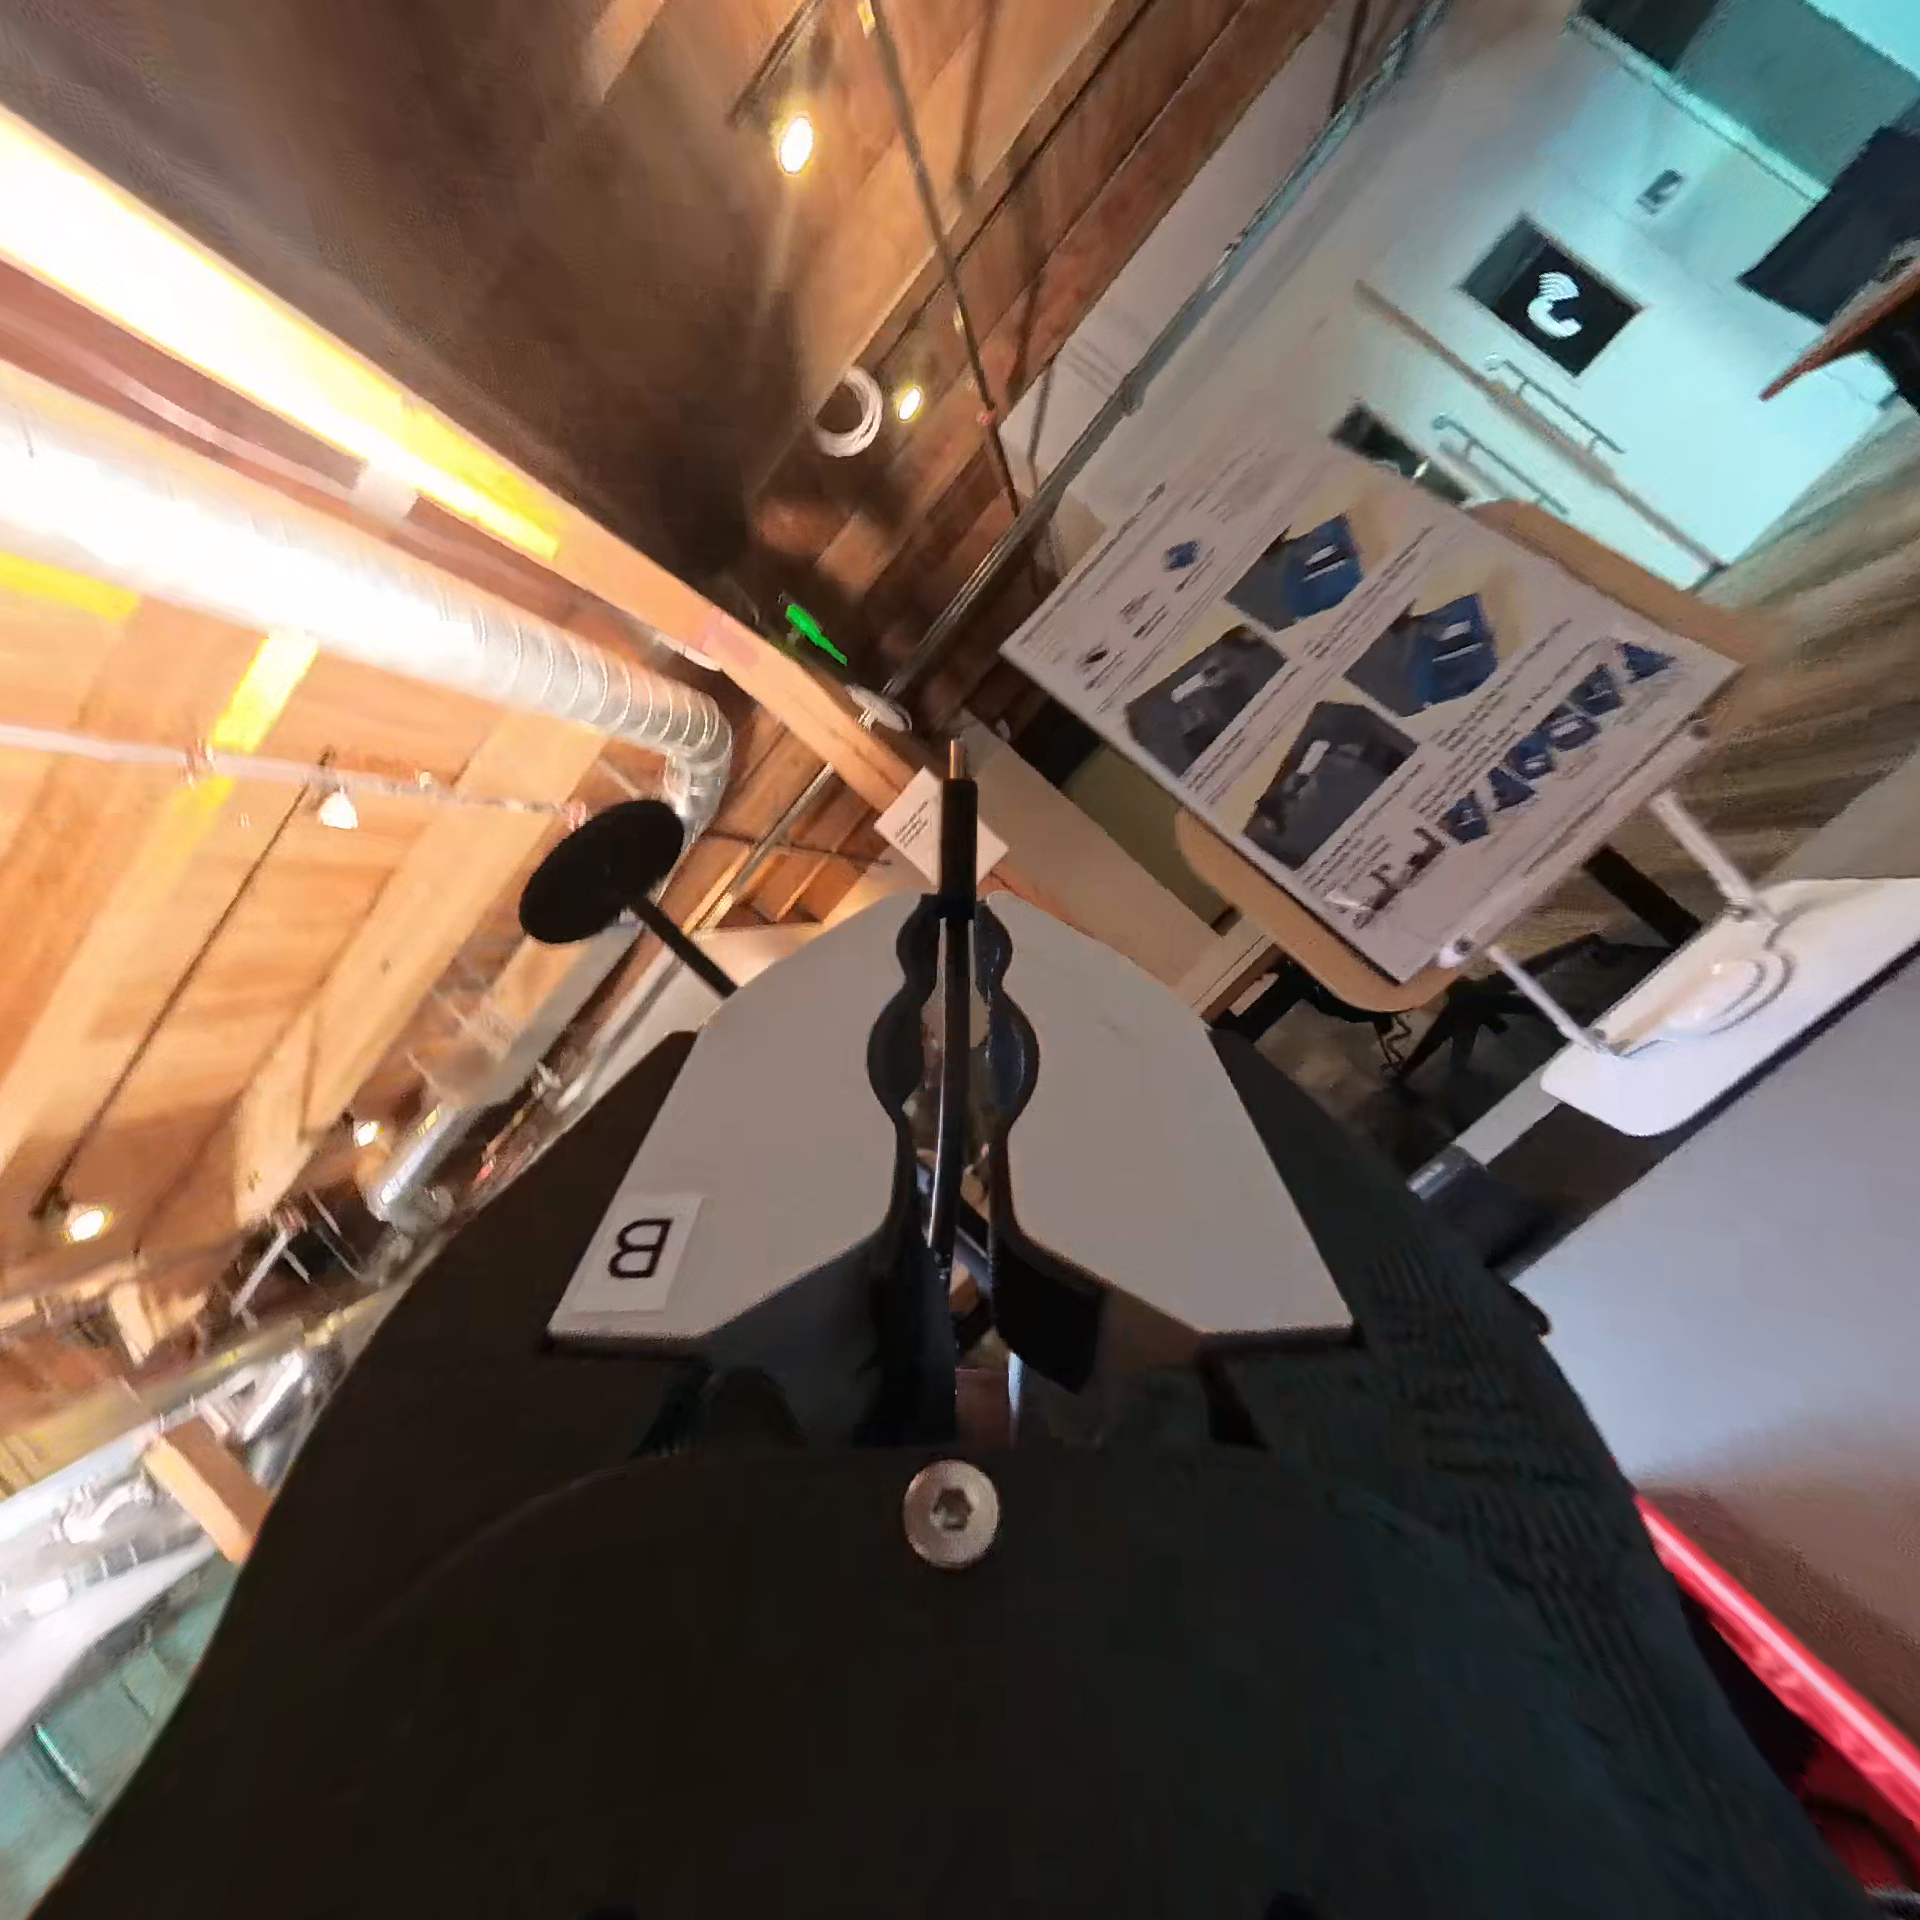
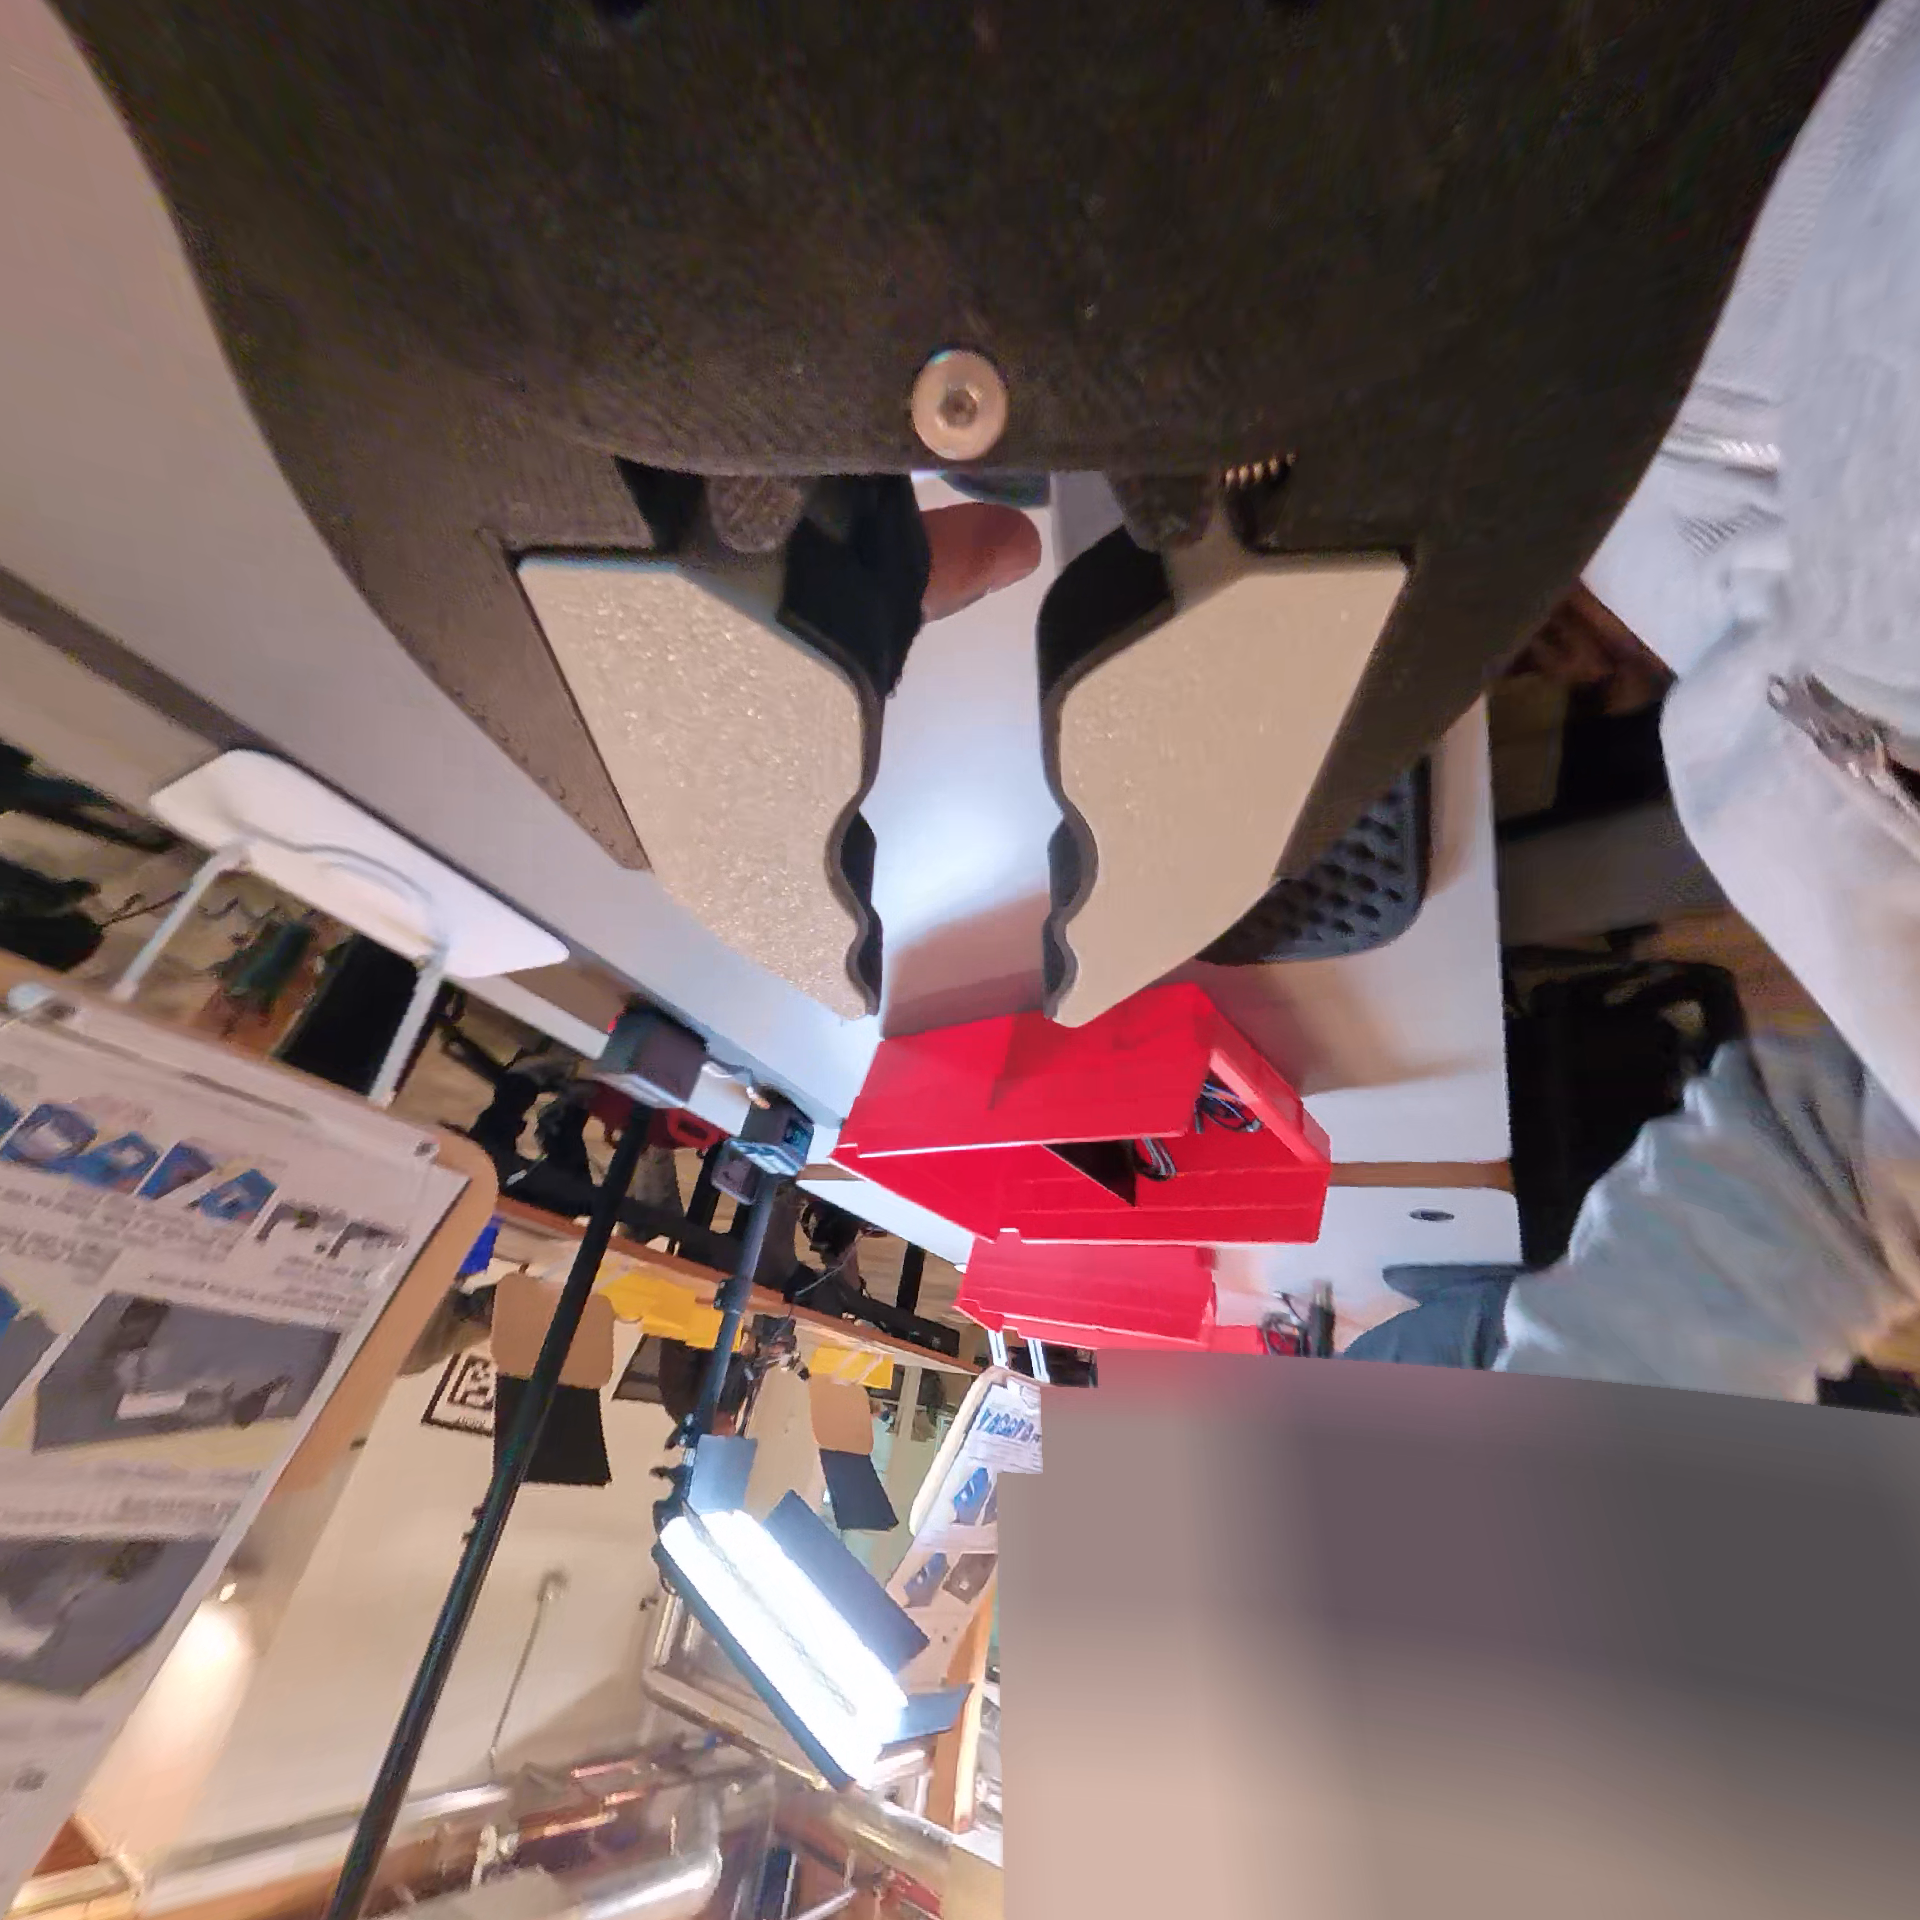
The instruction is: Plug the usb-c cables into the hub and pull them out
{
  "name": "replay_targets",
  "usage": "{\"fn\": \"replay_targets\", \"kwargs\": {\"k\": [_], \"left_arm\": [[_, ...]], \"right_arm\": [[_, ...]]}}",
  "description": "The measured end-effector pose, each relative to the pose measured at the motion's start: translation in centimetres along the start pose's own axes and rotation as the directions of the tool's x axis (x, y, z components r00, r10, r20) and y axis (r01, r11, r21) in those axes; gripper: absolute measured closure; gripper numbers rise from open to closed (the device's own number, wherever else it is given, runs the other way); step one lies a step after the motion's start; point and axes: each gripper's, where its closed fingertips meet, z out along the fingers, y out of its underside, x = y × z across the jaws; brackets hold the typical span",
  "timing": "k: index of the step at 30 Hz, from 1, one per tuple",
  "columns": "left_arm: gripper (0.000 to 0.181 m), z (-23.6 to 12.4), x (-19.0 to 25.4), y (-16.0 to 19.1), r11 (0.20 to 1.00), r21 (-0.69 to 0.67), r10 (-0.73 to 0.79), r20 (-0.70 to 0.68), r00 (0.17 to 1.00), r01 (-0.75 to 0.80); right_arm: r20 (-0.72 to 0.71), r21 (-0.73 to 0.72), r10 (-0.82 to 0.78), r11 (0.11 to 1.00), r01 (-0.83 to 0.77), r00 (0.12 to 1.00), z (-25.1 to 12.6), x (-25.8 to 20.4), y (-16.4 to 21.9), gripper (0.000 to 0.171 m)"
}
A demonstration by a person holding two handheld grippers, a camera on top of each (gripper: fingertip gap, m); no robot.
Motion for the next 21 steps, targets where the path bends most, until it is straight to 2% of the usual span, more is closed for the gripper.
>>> {"fn": "replay_targets", "kwargs": {"k": [3,6,11,14,18,21], "left_arm": [[0.174,-1.8,5.1,-2.8,0.995,0.051,0.085,-0.043,0.995,-0.083],[0.174,-3.8,10.1,-4.1,0.983,0.088,0.164,-0.055,0.985,-0.159],[0.17,-6.8,19.2,-4.6,0.988,0.116,0.126,-0.198,0.972,-0.105],[0.175,-7.8,23.0,-4.5,0.994,0.11,0.051,-0.294,0.954,-0.019],[0.173,-8.7,26.1,-4.5,0.993,0.113,0.004,-0.374,0.927,0.041],[0.174,-9.1,27.1,-4.6,0.991,0.118,-0.009,-0.398,0.918,0.061]], "right_arm": [[0.041,0.015,0.119,0.993,-0.12,0.992,1.5,-1.5,-0.6,0.141],[0.117,0.031,0.23,0.971,-0.235,0.966,3.2,-3.7,-1.5,0.141],[0.189,-0.002,0.252,0.967,-0.256,0.949,5.9,-6.3,-1.6,0.136],[0.211,-0.07,0.238,0.971,-0.228,0.948,7.3,-6.2,-0.4,0.131],[0.315,-0.234,0.332,0.935,-0.266,0.889,8.4,-5.9,1.7,0.128],[0.372,-0.338,0.361,0.911,-0.237,0.855,8.6,-6.0,3.1,0.134]]}}
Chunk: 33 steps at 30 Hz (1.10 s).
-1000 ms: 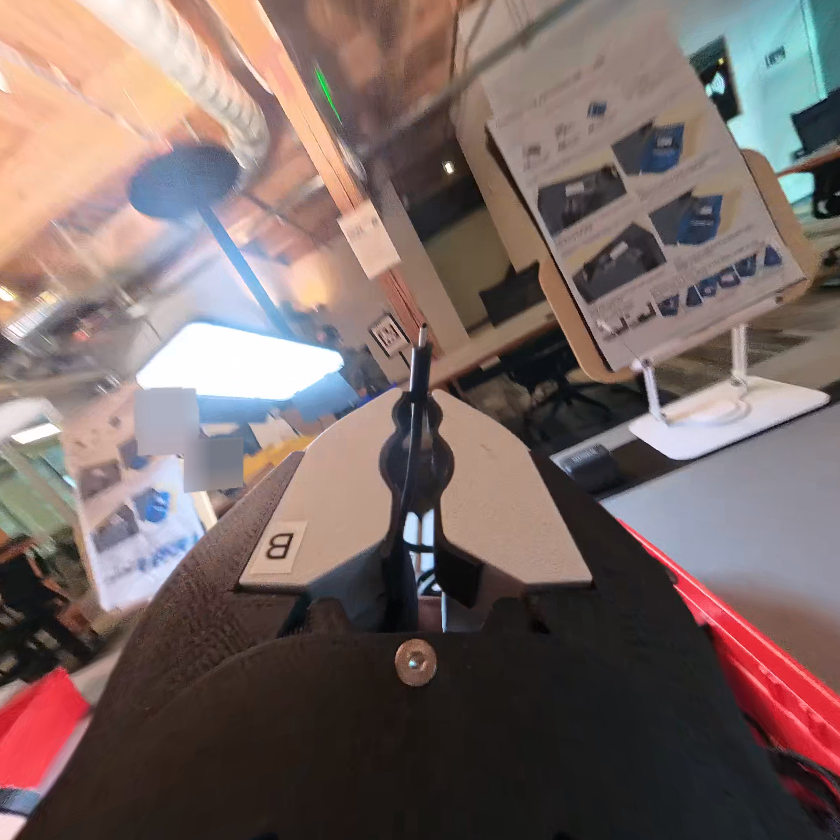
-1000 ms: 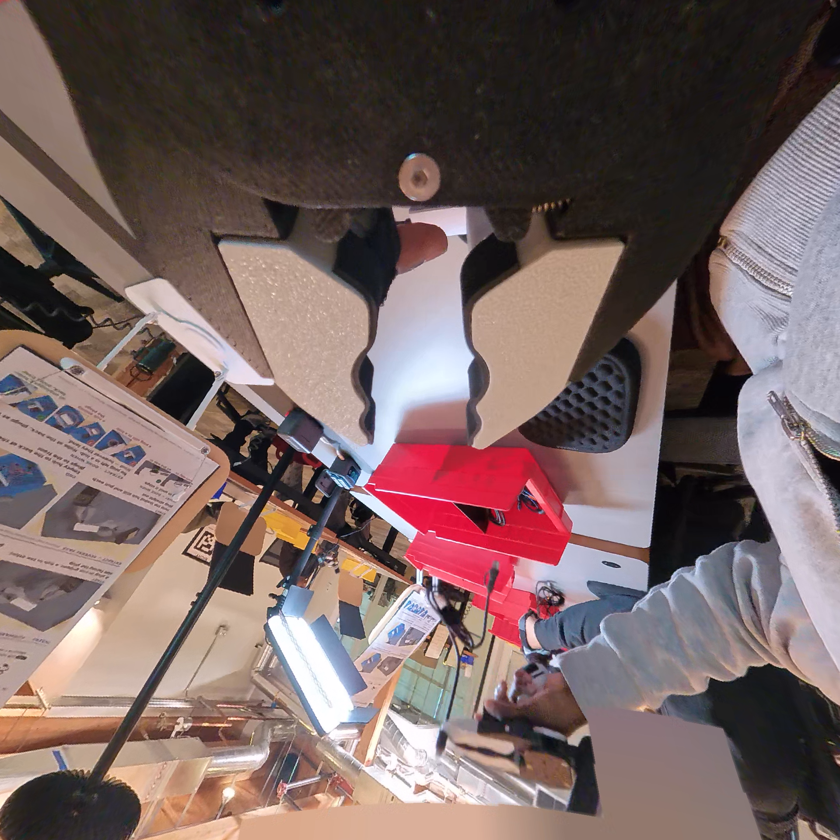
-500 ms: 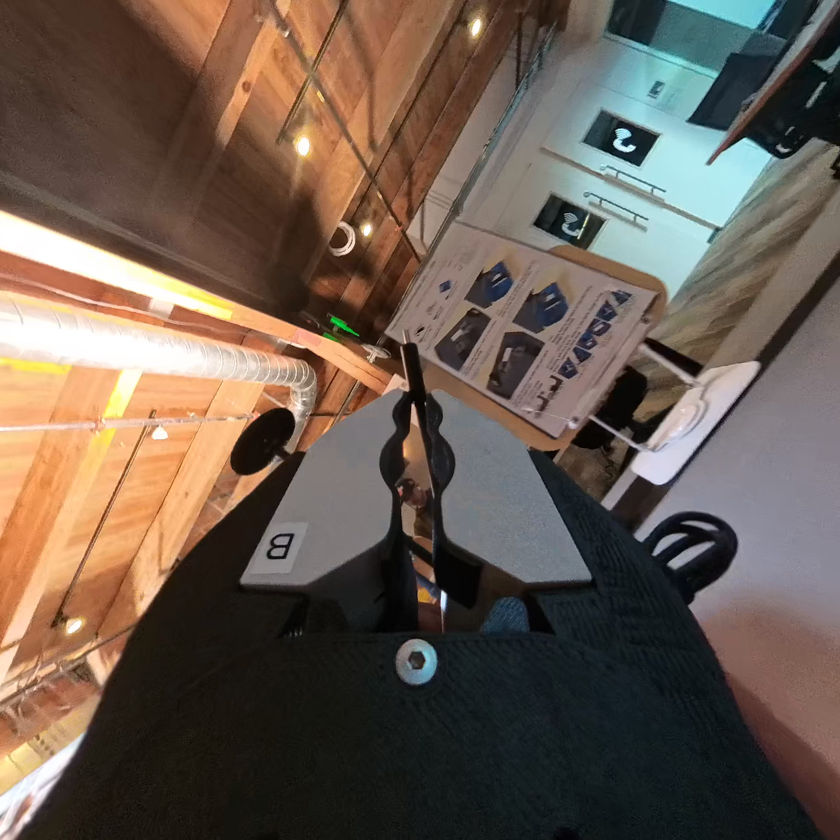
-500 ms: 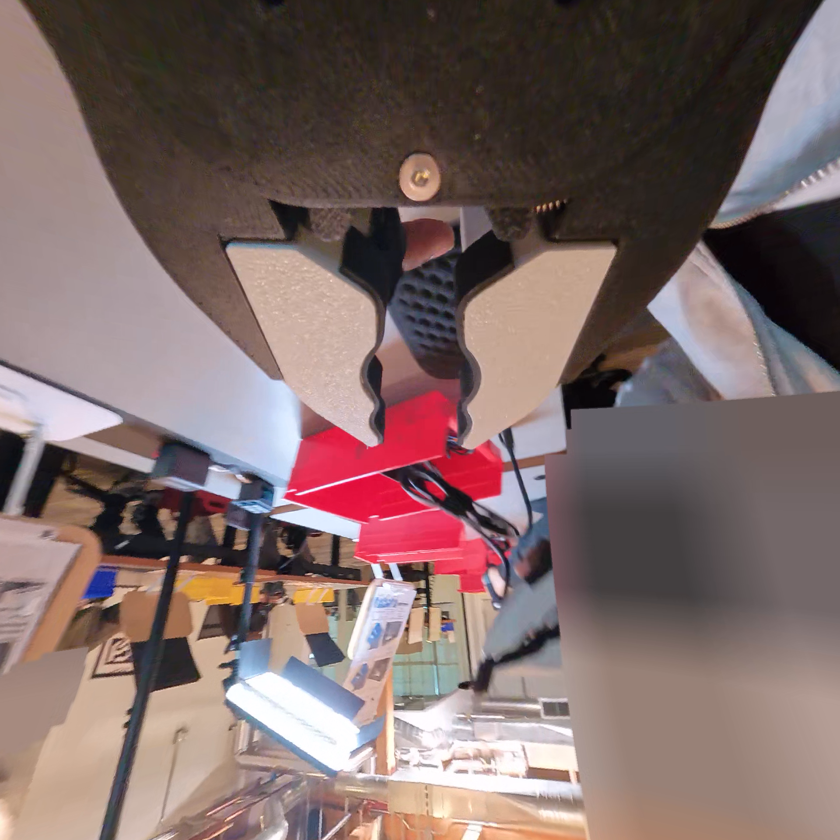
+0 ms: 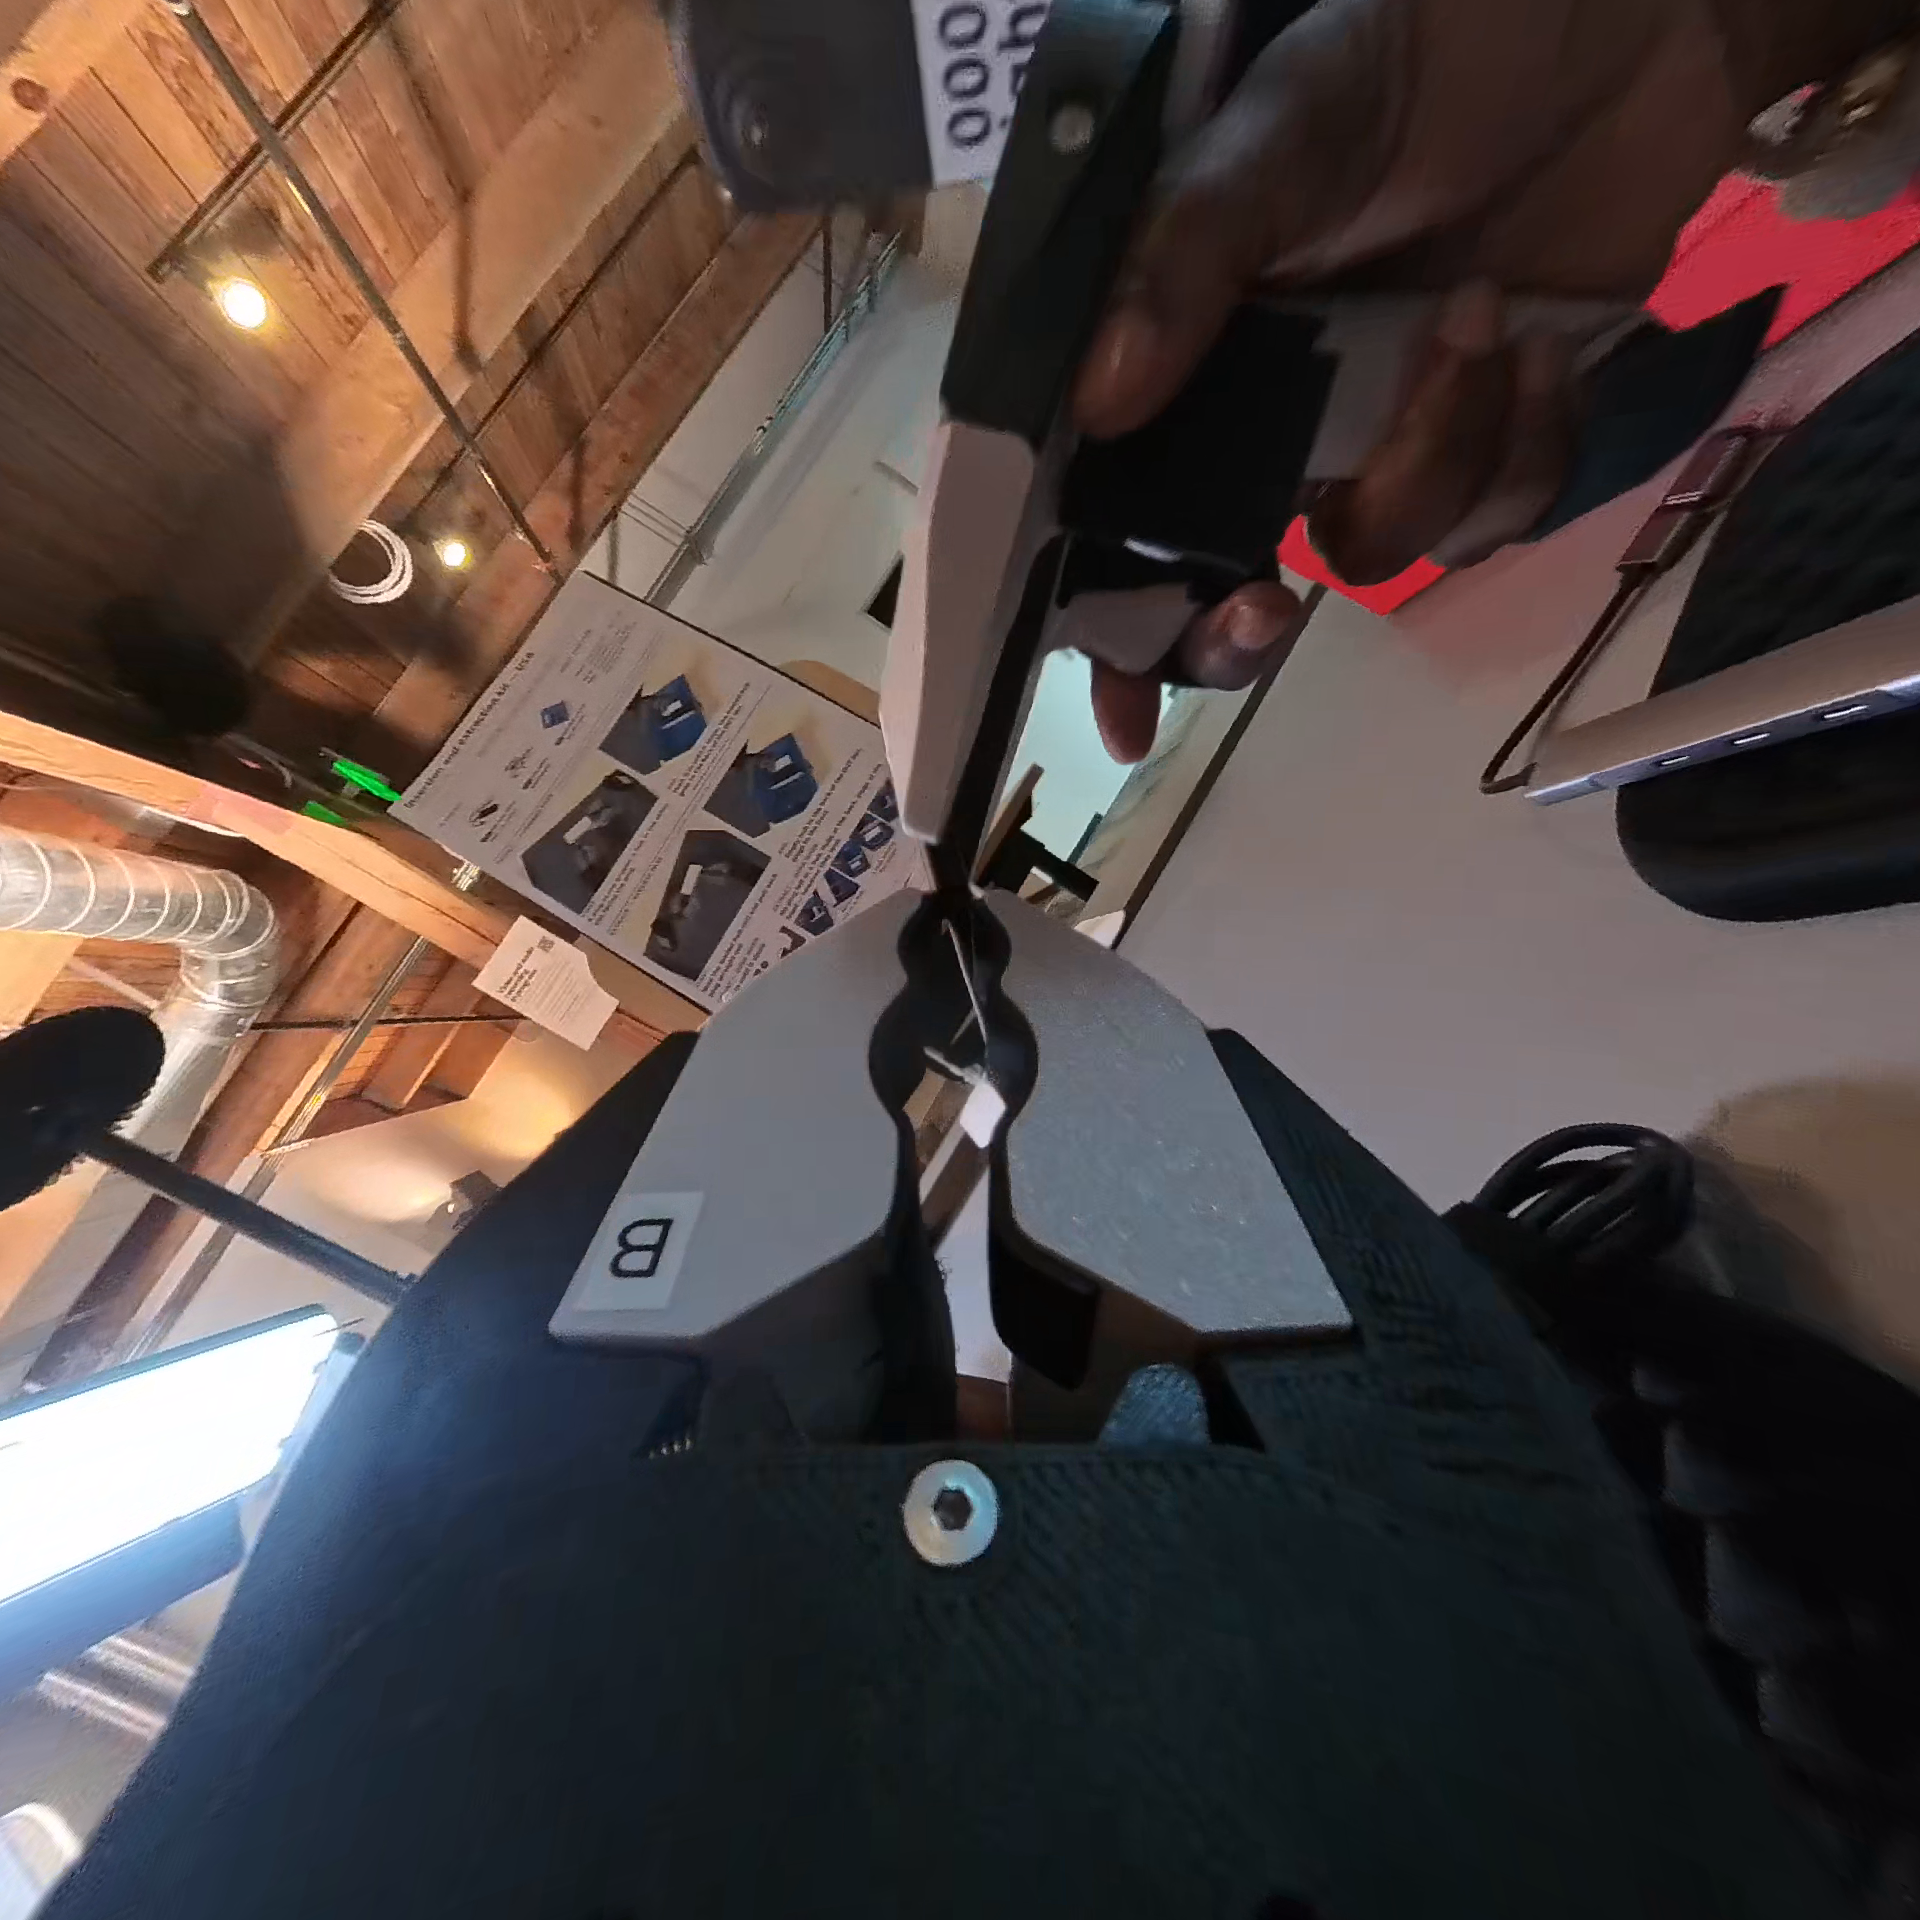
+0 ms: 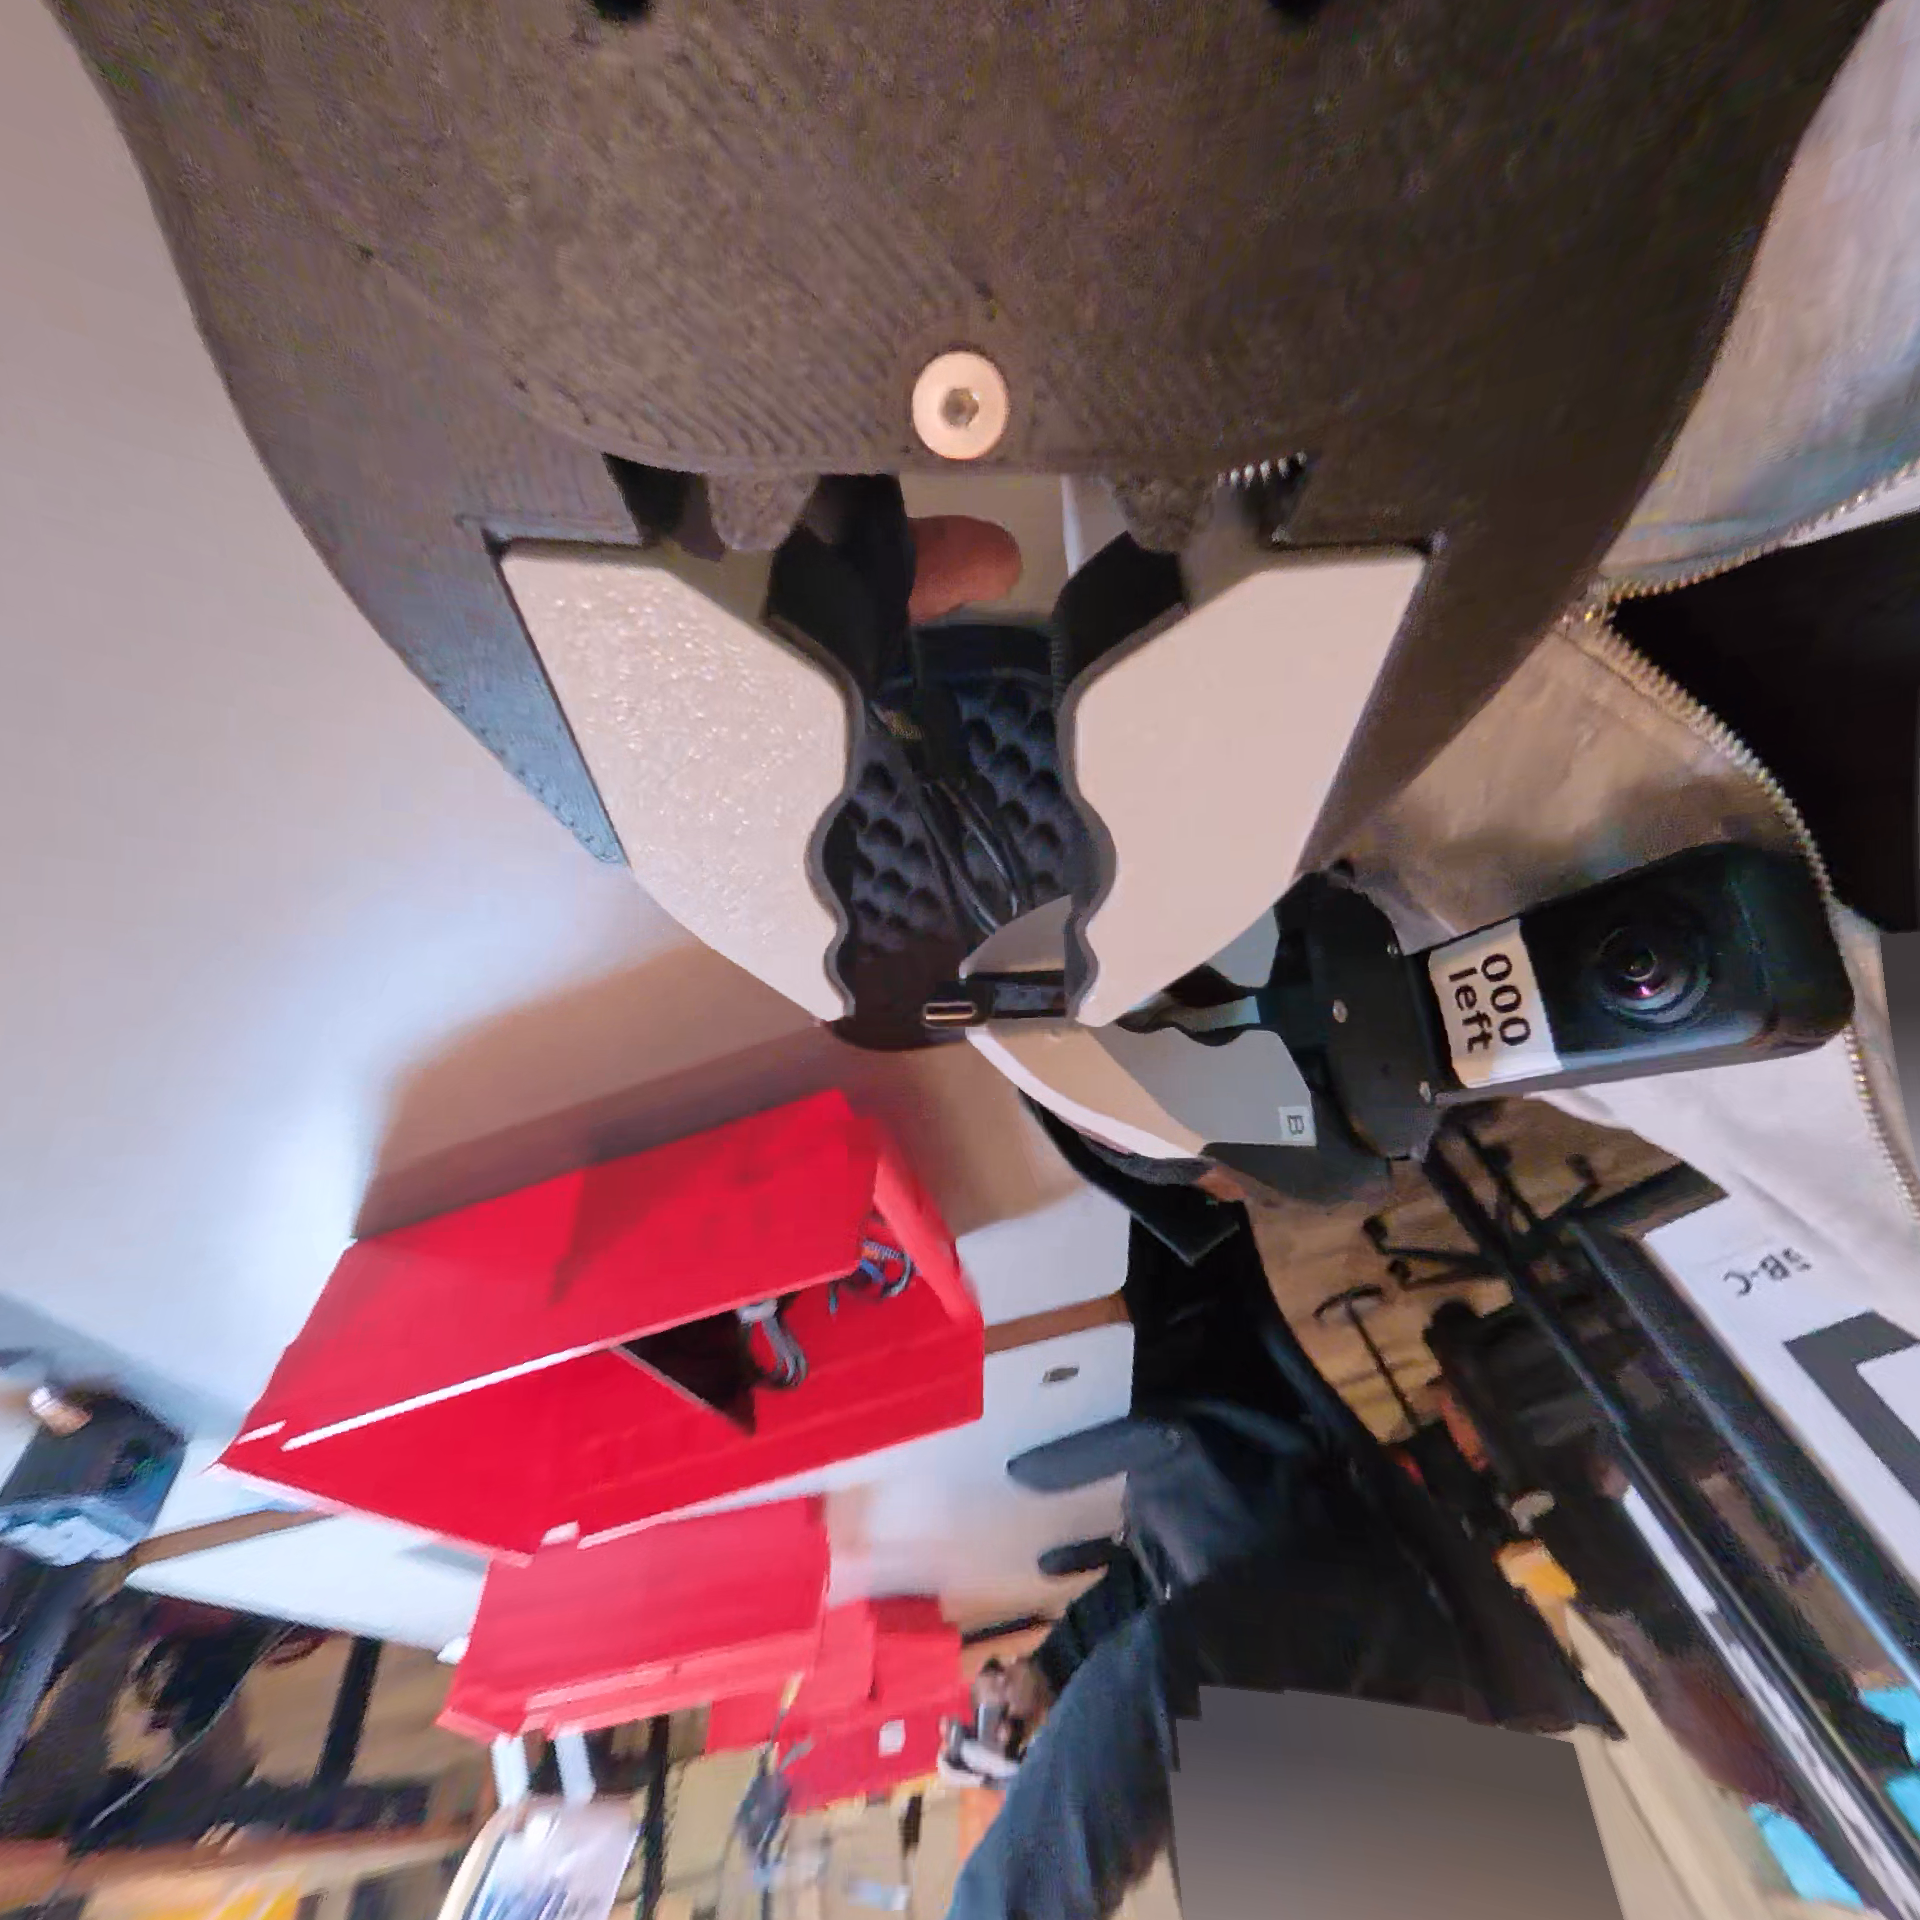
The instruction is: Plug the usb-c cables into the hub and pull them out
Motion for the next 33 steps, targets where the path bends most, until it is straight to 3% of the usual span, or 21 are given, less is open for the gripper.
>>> {"fn": "replay_targets", "kwargs": {"k": [2,5,7,9,12,14,16,20,22,23,24,25,26,28,29,31,33], "left_arm": [[0.174,0.1,0.4,0.0,1.0,0.001,-0.005,-0.01,1.0,0.005],[0.174,0.1,0.7,0.2,0.999,0.004,-0.034,-0.031,0.999,0.034],[0.174,0.1,1.2,0.1,0.982,0.008,-0.188,-0.115,0.975,0.19],[0.164,0.0,1.4,-0.1,0.889,-0.028,-0.448,-0.262,0.855,0.457],[0.149,-0.3,-0.8,-1.6,0.628,-0.023,-0.707,-0.434,0.558,0.778],[0.135,-0.2,-1.9,-1.7,0.495,-0.049,-0.755,-0.519,0.402,0.867],[0.124,0.0,-2.3,-1.6,0.451,-0.049,-0.749,-0.564,0.348,0.891],[0.101,0.2,-1.0,-2.1,0.502,-0.055,-0.698,-0.616,0.366,0.863],[0.102,1.6,-4.0,-0.4,0.556,0.064,-0.756,-0.374,0.537,0.829],[0.109,1.2,-6.7,-0.1,0.568,0.185,-0.765,-0.239,0.597,0.802],[0.118,-0.1,-8.6,-1.0,0.549,0.297,-0.765,-0.198,0.613,0.781],[0.127,-1.3,-9.3,-2.6,0.466,0.361,-0.784,-0.254,0.566,0.808],[0.138,-2.1,-8.8,-4.2,0.35,0.347,-0.805,-0.364,0.469,0.87],[0.141,-2.6,-5.3,-7.1,0.167,0.187,-0.761,-0.6,0.248,0.968],[0.14,-2.1,-3.1,-7.8,0.116,0.104,-0.736,-0.659,0.155,0.988],[0.132,0.0,0.6,-7.5,0.088,0.036,-0.748,-0.657,0.09,0.995],[0.125,1.7,0.6,-6.9,-0.037,0.113,-0.769,-0.638,0.044,0.993]], "right_arm": [[0.017,-0.039,-0.016,0.999,0.016,1.0,0.2,0.1,0.3,0.154],[0.001,-0.072,-0.067,0.995,0.067,0.998,0.2,0.3,0.5,0.158],[-0.009,-0.077,-0.139,0.987,0.138,0.99,0.0,0.2,0.9,0.159],[0.025,-0.044,-0.207,0.977,0.208,0.978,-0.4,-0.4,1.1,0.159],[0.087,0.09,-0.24,0.968,0.233,0.967,-1.4,-1.3,0.6,0.159],[0.105,0.175,-0.237,0.96,0.217,0.966,-2.0,-1.4,0.4,0.159],[0.12,0.238,-0.211,0.955,0.178,0.97,-2.5,-1.4,0.2,0.159],[0.089,0.298,-0.166,0.945,0.133,0.982,-3.0,-0.5,0.3,0.158],[0.003,0.29,-0.161,0.945,0.153,0.987,-3.2,0.9,0.4,0.159],[-0.049,0.292,-0.161,0.941,0.168,0.986,-3.5,1.7,0.1,0.159],[-0.102,0.296,-0.155,0.938,0.179,0.983,-3.7,2.6,-0.3,0.158],[-0.143,0.303,-0.151,0.934,0.189,0.978,-3.9,3.3,-0.8,0.158],[-0.18,0.309,-0.149,0.93,0.2,0.972,-4.0,3.9,-1.5,0.158],[-0.217,0.322,-0.16,0.92,0.225,0.963,-3.6,4.5,-3.2,0.158],[-0.223,0.33,-0.168,0.914,0.236,0.96,-3.2,4.5,-4.3,0.159],[-0.208,0.354,-0.196,0.898,0.26,0.958,-2.4,3.5,-6.6,0.159],[-0.169,0.39,-0.239,0.875,0.288,0.956,-1.9,1.5,-8.6,0.159]]}}
